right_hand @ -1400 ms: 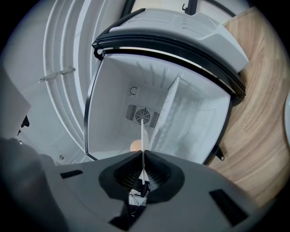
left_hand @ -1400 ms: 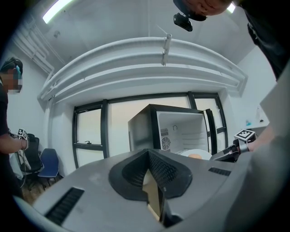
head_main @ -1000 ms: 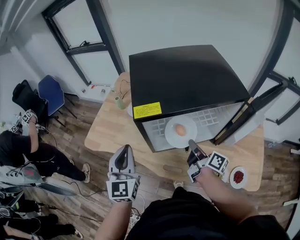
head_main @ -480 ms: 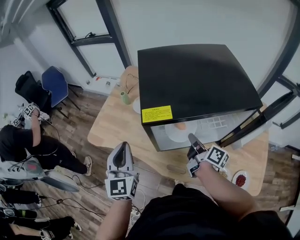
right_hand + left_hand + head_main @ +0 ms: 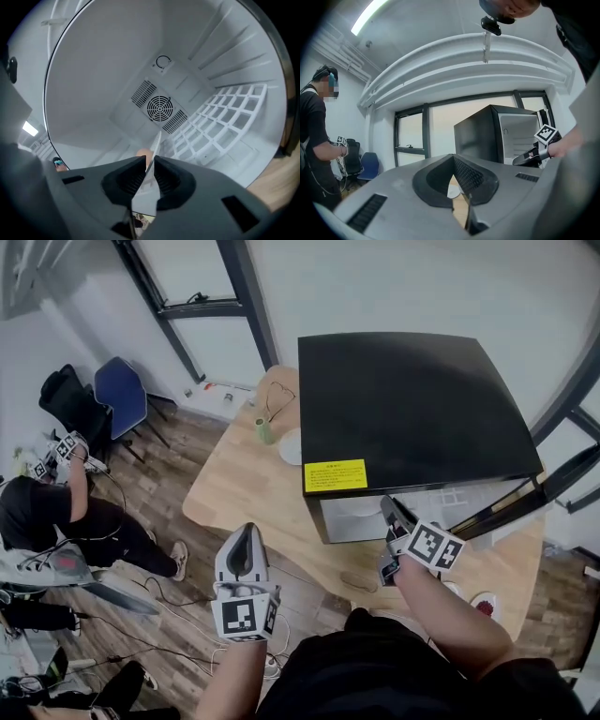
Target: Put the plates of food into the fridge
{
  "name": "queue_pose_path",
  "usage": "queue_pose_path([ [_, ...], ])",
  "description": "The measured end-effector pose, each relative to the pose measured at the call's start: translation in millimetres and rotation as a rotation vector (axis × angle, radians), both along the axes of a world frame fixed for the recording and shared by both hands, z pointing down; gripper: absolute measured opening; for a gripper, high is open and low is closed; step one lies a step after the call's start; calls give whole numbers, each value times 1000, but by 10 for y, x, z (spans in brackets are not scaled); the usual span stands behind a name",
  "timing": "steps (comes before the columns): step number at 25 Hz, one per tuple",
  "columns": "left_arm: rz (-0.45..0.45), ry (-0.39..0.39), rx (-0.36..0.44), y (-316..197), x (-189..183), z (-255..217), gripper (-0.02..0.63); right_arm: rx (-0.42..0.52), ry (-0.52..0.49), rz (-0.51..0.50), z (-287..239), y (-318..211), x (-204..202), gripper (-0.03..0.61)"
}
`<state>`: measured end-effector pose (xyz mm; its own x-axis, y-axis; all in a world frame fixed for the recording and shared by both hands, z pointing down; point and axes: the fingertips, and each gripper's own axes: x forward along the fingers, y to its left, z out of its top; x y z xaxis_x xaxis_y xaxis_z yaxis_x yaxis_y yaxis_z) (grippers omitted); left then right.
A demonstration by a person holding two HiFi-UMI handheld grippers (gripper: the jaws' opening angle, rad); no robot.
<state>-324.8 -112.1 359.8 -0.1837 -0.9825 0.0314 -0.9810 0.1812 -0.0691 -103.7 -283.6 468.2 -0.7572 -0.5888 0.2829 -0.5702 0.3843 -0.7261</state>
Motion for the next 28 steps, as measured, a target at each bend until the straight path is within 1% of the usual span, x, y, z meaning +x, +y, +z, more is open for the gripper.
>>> queue_pose_path([
  [2, -10, 5, -4, 14, -19, 16, 5, 27, 88, -20, 38, -9, -18, 75],
  [4, -13, 10, -5, 9, -20, 14, 5, 49, 169, -46, 86, 17, -41, 126],
  [7, 0, 6, 9, -17, 36, -29, 5, 56, 227, -52, 165, 69, -30, 163],
  [11, 26, 7, 19, 11, 121, -30, 5, 31, 227, -23, 246, 121, 43, 166],
  [16, 39, 24, 10, 185, 148, 54, 5, 7, 219, 34, 311, 205, 229, 166],
  [21, 77, 40, 8, 366, 227, 120, 5, 23, 213, 91, 249, 411, 472, 166],
  [26, 156, 42, 13, 452, 517, 169, 5, 75, 213, 163, 140, 671, 874, 166],
  [28, 182, 43, 14, 484, 617, 184, 5, 102, 183, 194, 114, 783, 1051, 166],
])
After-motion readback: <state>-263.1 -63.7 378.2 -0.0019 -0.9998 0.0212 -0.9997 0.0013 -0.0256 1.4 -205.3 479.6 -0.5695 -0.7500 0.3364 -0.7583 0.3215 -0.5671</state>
